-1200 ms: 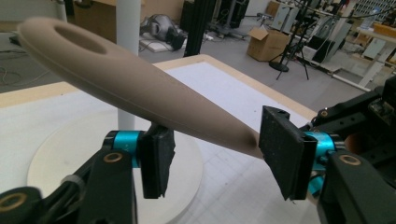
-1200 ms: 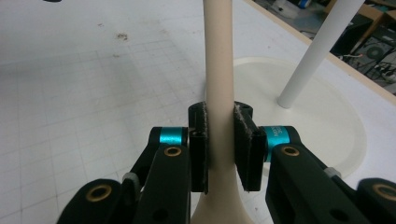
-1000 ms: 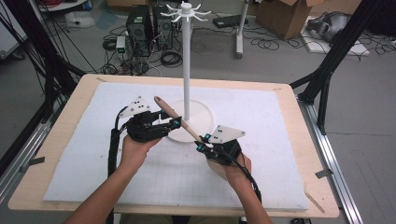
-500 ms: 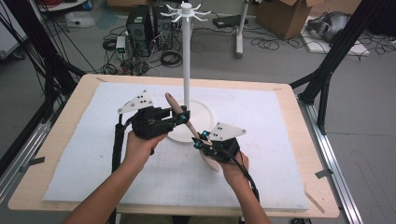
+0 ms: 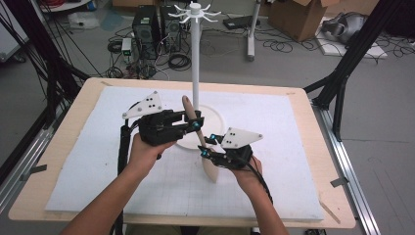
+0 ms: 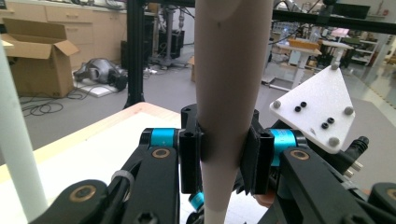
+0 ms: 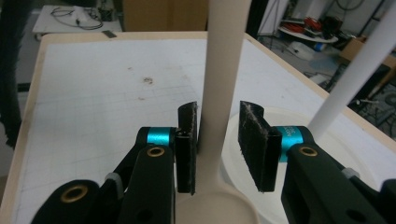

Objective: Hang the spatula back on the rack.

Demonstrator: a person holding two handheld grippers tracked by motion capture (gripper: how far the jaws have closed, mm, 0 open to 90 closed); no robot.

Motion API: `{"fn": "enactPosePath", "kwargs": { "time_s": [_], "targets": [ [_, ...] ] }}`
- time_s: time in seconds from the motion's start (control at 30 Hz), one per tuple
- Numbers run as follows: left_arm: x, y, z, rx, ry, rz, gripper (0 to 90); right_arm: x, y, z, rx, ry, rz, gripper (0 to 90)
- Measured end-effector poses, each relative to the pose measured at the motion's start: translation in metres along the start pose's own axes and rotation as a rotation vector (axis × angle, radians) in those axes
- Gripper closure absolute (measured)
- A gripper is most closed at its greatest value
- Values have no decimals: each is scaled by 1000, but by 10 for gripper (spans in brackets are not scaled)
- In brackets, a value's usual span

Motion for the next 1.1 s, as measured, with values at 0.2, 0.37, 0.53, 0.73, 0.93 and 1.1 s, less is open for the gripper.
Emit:
{"fn": "enactPosePath", "kwargs": {
  "time_s": [0.2,0.37,0.53,0.73,0.93,1.1],
  "targets": [
    [1,1,0,-3,-11,23,720,-3,0,-5,57,29,-29,585],
    [-1,4,0,-4,-19,30,721,-3,6,-9,100,41,-54,575],
    [1,4,0,-8,-28,57,721,-3,6,-8,104,37,-73,578],
    [5,4,1,-16,-53,110,721,-4,5,-9,119,46,-102,596],
    [8,4,2,-17,-65,139,720,-6,3,-9,132,34,-151,645],
    [10,3,2,-17,-79,156,721,-9,1,-10,135,48,-185,736]
  ]
}}
Point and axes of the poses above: each handheld gripper's, and its own axes: y roughly backward along the jaws, z roughly out of its underside, x roughly to its right, the point moved 5 cm from there along -y, roughly forward along the jaws, and after that the axes turned 7 degrees about y, right-handed, at the moved point
